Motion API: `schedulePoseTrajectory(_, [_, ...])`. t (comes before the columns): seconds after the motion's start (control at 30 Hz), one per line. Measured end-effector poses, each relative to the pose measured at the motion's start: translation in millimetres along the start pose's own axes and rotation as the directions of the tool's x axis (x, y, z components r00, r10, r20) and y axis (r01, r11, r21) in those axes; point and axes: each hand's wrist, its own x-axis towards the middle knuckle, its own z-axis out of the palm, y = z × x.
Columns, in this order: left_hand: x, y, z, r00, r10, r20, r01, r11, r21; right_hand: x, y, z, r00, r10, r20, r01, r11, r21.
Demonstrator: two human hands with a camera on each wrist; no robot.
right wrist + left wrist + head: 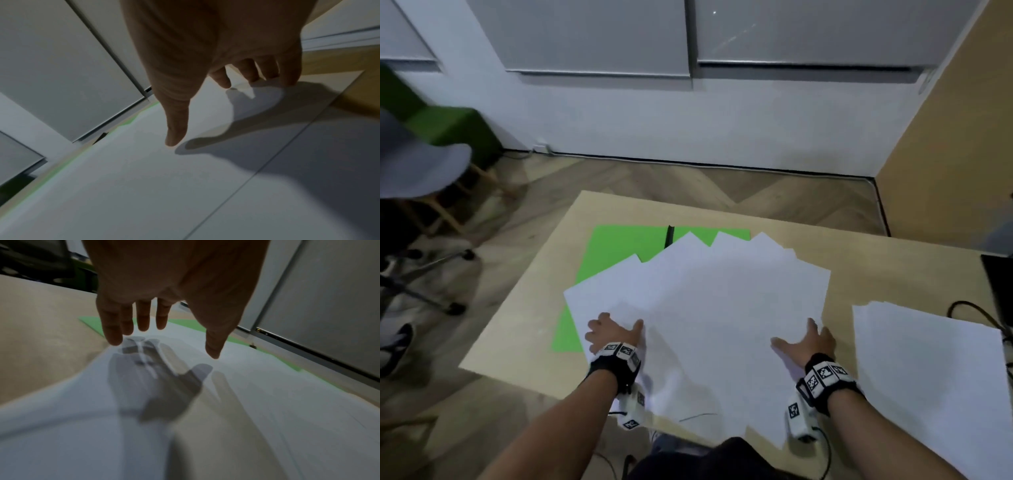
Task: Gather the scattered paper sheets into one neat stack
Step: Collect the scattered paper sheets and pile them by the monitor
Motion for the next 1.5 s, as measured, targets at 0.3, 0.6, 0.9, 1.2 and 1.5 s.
schedulePoseTrajectory(0.3, [44.6,-36.1,-19.0,0.992,-0.091,0.087,0.082,0.992,0.099,-31.7,-49.6,60.2,0.992,-0.029,0.125,0.068,0.945,-0.321])
schedulePoseTrajectory(0.6, [75.6,-47.0,-33.1,0.992,-0.012,0.124,0.014,1.0,-0.01,-40.0,-113.7,85.8,0.997,-0.011,-0.077,-0.004,0.983,-0.184])
schedulePoseTrajectory(0.9, [73.3,-27.1,-21.1,0.975,0.113,0.191,-0.112,0.994,-0.014,-32.3,-127.7,110.1,0.998,0.066,-0.015,-0.068,0.956,-0.286])
schedulePoseTrajectory(1.2, [78.3,-9.6,-27.7,0.955,0.134,0.265,-0.087,0.979,-0.183,-56.4,-161.3,150.4,1.0,0.007,0.021,0.0,0.949,-0.314])
schedulePoseTrajectory(1.5, [84.5,-6.9,-36.3,0.869,0.228,0.44,-0.17,0.971,-0.169,-62.5,-184.9,175.1,0.996,-0.076,-0.037,0.062,0.953,-0.296])
